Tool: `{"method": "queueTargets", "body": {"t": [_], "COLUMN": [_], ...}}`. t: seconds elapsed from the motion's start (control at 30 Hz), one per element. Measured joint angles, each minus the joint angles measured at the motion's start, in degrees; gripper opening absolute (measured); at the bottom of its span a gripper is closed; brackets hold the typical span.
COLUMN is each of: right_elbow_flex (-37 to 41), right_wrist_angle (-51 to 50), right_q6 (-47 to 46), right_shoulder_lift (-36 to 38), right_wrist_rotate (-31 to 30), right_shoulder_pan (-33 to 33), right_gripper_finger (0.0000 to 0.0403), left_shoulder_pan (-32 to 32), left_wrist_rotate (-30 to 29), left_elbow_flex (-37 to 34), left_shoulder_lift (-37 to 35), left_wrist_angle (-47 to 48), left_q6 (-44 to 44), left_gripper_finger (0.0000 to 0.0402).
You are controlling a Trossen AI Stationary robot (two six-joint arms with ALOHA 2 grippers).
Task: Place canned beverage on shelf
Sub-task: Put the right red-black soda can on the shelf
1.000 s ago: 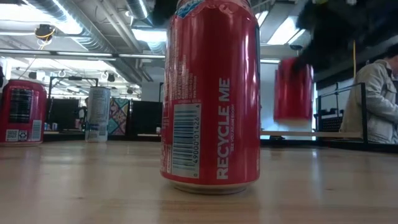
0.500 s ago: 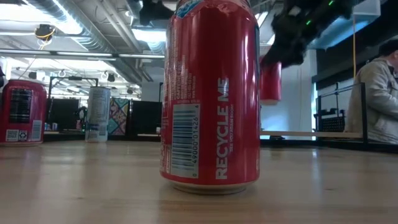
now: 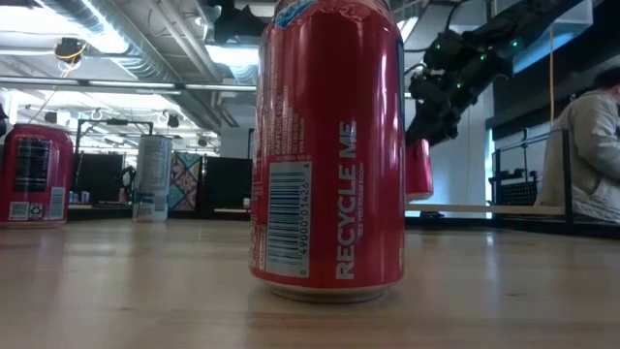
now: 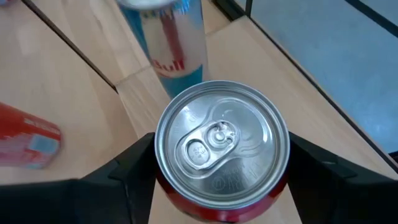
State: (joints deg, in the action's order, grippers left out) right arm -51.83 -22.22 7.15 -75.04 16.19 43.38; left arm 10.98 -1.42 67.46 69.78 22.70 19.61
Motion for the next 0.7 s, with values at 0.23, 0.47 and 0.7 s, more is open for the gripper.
{"method": "queueTargets", "body": {"t": [0.23, 0.47, 0.7], "right_elbow_flex": [-0.02, 0.00, 0.04], "right_wrist_angle": [1.68, 2.31, 7.26], "right_q6": [0.72, 0.60, -0.73], "right_shoulder_lift": [-1.73, -1.77, -3.76], "right_wrist_rotate": [0.06, -0.01, 0.39], "right_shoulder_pan": [0.20, 0.17, 0.15], "right_gripper_finger": [0.0265, 0.0265, 0.0265], "left_shoulder_pan": [-0.01, -0.04, -0.04], "left_wrist_rotate": [-0.99, -1.05, -1.04], "left_elbow_flex": [0.00, 0.00, 0.00], "left_shoulder_lift": [0.00, 0.02, 0.02], "left_wrist_angle": [-0.02, 0.00, -0.01], "left_q6": [0.99, 0.84, 0.82], "left_gripper_finger": [0.0293, 0.0293, 0.0293]}}
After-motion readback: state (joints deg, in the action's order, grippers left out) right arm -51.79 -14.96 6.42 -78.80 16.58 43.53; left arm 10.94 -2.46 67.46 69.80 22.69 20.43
